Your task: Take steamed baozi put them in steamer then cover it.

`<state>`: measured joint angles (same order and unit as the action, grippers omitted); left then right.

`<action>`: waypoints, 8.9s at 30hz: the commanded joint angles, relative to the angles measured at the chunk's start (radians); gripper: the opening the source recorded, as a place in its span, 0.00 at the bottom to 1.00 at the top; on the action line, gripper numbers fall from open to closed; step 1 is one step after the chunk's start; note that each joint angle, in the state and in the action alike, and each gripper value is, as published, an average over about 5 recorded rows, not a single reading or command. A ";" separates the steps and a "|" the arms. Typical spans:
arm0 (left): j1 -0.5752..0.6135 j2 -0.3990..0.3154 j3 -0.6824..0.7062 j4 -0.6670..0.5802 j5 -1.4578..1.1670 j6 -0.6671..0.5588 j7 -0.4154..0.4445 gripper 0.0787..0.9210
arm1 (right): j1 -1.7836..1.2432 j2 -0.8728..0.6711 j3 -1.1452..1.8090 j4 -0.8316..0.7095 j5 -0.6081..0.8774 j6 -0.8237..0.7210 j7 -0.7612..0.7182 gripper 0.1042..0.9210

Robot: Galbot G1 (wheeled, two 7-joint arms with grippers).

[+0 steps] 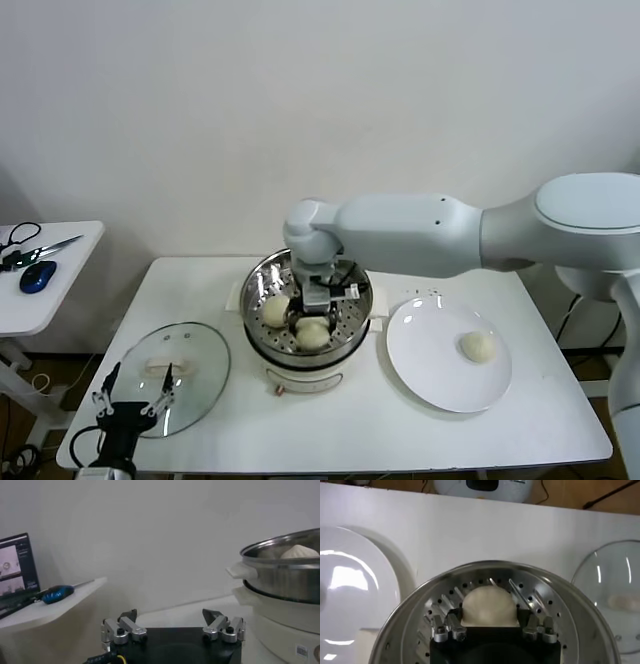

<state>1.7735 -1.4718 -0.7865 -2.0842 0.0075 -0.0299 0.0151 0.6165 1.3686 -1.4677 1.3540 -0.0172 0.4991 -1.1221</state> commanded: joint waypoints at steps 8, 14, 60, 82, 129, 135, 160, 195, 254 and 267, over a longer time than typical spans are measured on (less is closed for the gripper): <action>-0.014 0.001 -0.001 0.006 0.000 0.003 0.000 0.88 | -0.006 0.010 0.011 -0.022 0.001 0.027 0.007 0.87; -0.019 0.002 0.006 0.001 0.004 0.006 0.000 0.88 | 0.025 -0.031 0.049 -0.045 -0.007 0.038 0.000 0.88; 0.001 -0.004 0.006 -0.021 0.029 0.014 0.004 0.88 | -0.625 -0.805 0.528 -0.222 0.029 -0.585 0.037 0.88; 0.005 -0.007 0.003 -0.005 0.020 0.011 -0.001 0.88 | -0.630 -0.667 0.547 -0.346 -0.020 -0.559 0.054 0.88; 0.010 0.014 0.066 -0.034 0.003 -0.003 0.022 0.88 | 0.276 -0.428 -0.155 -0.167 0.788 -0.743 0.108 0.73; 0.014 0.020 0.085 -0.042 0.018 -0.001 0.024 0.88 | 0.361 -0.266 -0.253 -0.139 0.980 -0.785 0.162 0.73; 0.021 0.074 0.069 -0.041 0.010 -0.011 0.033 0.88 | 0.143 -0.009 -0.350 -0.149 0.975 -0.866 0.296 0.73; 0.015 0.071 0.052 -0.033 0.024 -0.007 0.025 0.88 | 0.210 -0.326 -0.137 -0.045 0.910 -0.700 0.364 0.88; -0.168 0.006 0.029 0.243 1.588 0.033 -0.055 0.88 | -1.880 -0.428 1.896 0.324 0.528 -0.345 1.058 0.88; -0.324 0.008 0.039 0.442 1.568 0.031 -0.103 0.88 | -1.876 -0.420 1.894 0.318 0.460 -0.359 1.036 0.88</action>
<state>1.5677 -1.4717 -0.7544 -1.8109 1.4959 -0.0099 -0.0381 -1.2210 0.9293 0.3867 1.6722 0.4895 0.1442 -0.0681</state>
